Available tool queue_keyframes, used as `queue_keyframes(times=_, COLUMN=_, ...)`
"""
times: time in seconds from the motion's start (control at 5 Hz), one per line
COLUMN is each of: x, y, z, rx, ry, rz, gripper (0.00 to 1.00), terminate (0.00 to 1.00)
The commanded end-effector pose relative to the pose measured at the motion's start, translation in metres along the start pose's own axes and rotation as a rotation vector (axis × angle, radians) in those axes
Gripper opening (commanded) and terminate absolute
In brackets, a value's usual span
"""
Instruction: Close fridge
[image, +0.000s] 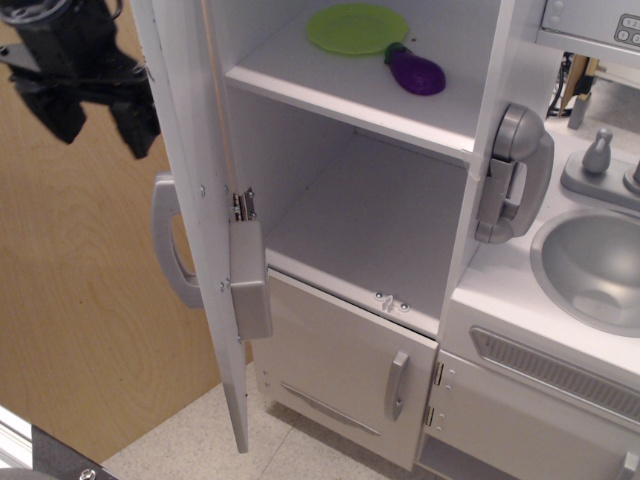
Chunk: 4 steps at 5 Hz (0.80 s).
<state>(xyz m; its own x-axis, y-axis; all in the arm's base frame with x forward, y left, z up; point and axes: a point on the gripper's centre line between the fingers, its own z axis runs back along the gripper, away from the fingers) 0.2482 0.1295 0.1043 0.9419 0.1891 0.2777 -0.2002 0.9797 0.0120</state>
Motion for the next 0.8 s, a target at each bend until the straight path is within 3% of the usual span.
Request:
queue_keyframes(times=0.0, x=0.017, y=-0.032, z=0.019, rx=-0.008, ry=-0.026, rz=-0.024, gripper=1.00, terminate=0.00)
queue_keyframes(times=0.6, x=0.048, y=-0.066, z=0.016, rx=-0.035, ry=-0.023, rz=0.032, gripper=1.00, terminate=0.00)
